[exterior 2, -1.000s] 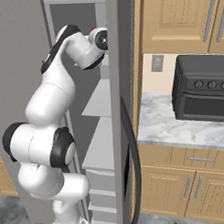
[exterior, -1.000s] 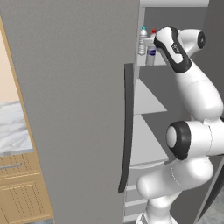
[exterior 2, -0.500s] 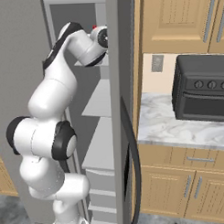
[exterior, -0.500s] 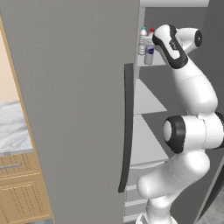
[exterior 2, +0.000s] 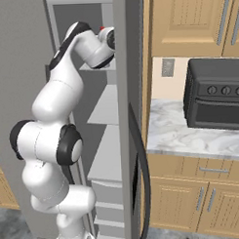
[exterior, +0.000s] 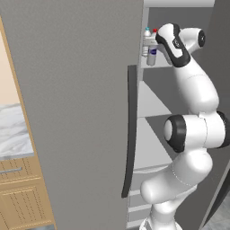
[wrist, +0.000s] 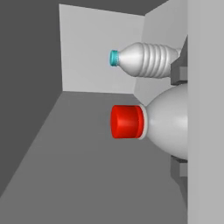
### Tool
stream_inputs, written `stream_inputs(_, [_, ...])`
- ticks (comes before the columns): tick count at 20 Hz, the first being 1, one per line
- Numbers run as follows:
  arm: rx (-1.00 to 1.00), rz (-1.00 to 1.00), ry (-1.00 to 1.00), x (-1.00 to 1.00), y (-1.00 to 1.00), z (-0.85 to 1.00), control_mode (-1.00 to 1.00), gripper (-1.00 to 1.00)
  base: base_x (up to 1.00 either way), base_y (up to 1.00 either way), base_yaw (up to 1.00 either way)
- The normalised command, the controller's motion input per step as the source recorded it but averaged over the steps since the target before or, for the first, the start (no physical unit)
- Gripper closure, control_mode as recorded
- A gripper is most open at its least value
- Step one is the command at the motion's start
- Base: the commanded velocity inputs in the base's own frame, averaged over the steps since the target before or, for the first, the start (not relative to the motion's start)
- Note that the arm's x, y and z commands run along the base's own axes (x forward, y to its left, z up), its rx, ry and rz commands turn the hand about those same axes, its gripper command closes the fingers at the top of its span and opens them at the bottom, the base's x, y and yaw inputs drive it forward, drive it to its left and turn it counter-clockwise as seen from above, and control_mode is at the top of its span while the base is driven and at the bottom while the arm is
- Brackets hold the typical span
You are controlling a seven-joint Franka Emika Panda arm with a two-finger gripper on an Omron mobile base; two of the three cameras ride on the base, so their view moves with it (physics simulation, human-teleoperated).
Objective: Take the bottled waters from the counter and place them in the freezer to freeze. Close the freezer door after placing the bottles.
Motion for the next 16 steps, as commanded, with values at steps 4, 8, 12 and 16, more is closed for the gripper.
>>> stream_inputs(4, [-0.01, 0.01, -0.08, 0.07, 0.00, -0.14, -1.00, 1.00, 0.00, 0.00, 0.00])
stream_inputs(8, [-0.01, 0.01, -0.07, 0.18, 0.00, -0.10, -1.00, 1.00, 0.00, 0.00, 0.00])
stream_inputs(12, [-0.02, 0.00, -0.04, 0.22, 0.00, -0.07, -1.00, 1.00, 0.00, 0.00, 0.00])
stream_inputs(16, [-0.03, 0.00, 0.00, 0.21, 0.00, -0.01, -1.00, 1.00, 0.00, 0.00, 0.00])
